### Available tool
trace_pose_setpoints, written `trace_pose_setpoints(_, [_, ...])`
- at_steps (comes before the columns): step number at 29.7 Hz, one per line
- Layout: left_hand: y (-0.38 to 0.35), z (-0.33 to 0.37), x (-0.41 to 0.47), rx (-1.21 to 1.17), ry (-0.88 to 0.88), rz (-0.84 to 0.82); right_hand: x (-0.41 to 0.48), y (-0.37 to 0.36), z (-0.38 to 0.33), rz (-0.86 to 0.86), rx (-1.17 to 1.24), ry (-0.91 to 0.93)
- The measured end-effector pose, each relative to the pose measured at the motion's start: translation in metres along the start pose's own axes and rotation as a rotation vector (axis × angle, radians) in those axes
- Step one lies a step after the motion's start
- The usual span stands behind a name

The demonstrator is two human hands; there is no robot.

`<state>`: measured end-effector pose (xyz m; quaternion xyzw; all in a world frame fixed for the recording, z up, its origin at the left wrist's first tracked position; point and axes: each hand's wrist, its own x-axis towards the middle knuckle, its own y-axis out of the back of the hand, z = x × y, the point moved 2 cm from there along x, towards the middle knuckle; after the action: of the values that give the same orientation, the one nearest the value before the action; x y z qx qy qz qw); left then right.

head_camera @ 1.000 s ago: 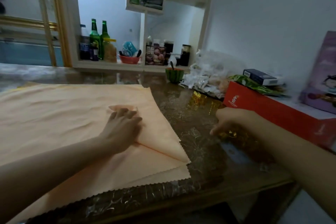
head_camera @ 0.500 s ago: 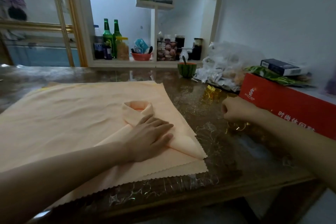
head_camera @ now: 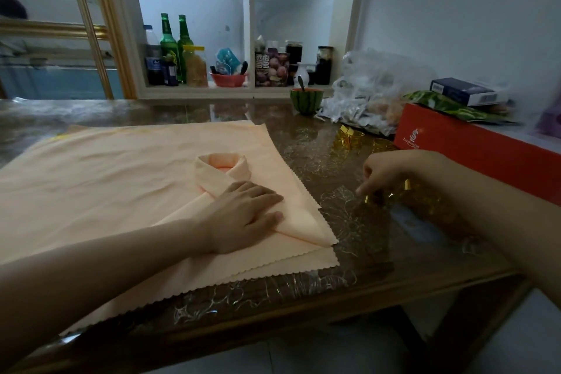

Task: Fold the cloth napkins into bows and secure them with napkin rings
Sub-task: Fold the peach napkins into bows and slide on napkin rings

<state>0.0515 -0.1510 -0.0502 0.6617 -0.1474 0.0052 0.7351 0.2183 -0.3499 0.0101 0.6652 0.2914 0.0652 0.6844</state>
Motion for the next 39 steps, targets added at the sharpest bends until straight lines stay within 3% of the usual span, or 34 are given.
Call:
trace_pose_setpoints(7, [0.001, 0.002, -0.001, 0.046, -0.045, -0.004, 0.003, -0.026, 0.001, 0.261, 0.008, 0.118])
trace_pose_setpoints(11, [0.001, 0.002, -0.002, 0.058, -0.062, 0.0, -0.007, -0.021, -0.025, 0.365, 0.314, 0.313])
trace_pose_setpoints(14, [0.001, 0.001, 0.0, 0.047, -0.056, 0.015, -0.026, -0.02, -0.065, 0.28, 0.592, 0.465])
trace_pose_setpoints(18, [0.0, 0.0, -0.001, 0.004, 0.012, 0.067, -0.04, -0.024, -0.105, 0.124, 0.689, 0.577])
trace_pose_setpoints(22, [0.0, -0.001, -0.002, -0.091, 0.113, 0.132, -0.036, -0.029, -0.115, 0.059, 0.89, 0.502])
trace_pose_setpoints(26, [-0.001, -0.006, -0.001, -0.109, 0.174, 0.206, -0.036, -0.034, -0.115, 0.099, 0.968, 0.464])
trace_pose_setpoints(30, [0.0, -0.007, -0.002, -0.147, 0.183, 0.232, -0.04, -0.038, -0.116, 0.25, 0.711, 0.49])
trace_pose_setpoints(35, [0.0, -0.005, -0.003, -0.135, 0.171, 0.267, -0.049, -0.041, -0.125, 0.471, 0.047, 0.54])
trace_pose_setpoints(39, [0.005, 0.0, -0.008, -0.188, 0.191, 0.335, -0.049, -0.038, -0.127, 0.42, 0.054, 0.589])
